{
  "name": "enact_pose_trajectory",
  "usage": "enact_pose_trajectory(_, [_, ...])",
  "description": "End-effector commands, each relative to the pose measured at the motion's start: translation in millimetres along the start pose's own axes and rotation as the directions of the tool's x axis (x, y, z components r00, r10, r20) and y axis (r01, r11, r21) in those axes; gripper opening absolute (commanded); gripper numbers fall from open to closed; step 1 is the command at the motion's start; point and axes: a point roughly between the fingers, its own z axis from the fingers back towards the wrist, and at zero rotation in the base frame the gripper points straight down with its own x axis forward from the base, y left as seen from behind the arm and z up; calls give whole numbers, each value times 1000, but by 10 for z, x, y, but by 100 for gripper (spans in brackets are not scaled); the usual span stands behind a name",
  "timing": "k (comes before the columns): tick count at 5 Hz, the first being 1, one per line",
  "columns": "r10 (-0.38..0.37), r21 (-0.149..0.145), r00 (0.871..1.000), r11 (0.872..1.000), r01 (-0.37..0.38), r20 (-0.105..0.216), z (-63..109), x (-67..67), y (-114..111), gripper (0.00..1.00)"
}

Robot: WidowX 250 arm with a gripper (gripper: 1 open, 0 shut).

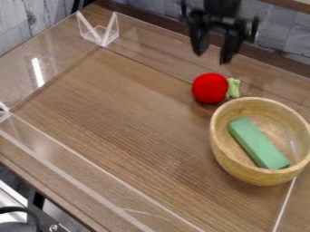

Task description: Move the red fruit to the left side of the table

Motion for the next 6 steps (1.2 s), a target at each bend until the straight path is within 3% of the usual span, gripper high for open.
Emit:
enact_pose_trajectory(1, [-26,6,1000,1000,26,17,4,53,117,100])
enact_pose_trajectory(4, [-38,0,998,999,38,-57,-289,4,507,100])
enact_pose_trajectory(6, [37,2,996,999,-37,-75,-521,24,448,100])
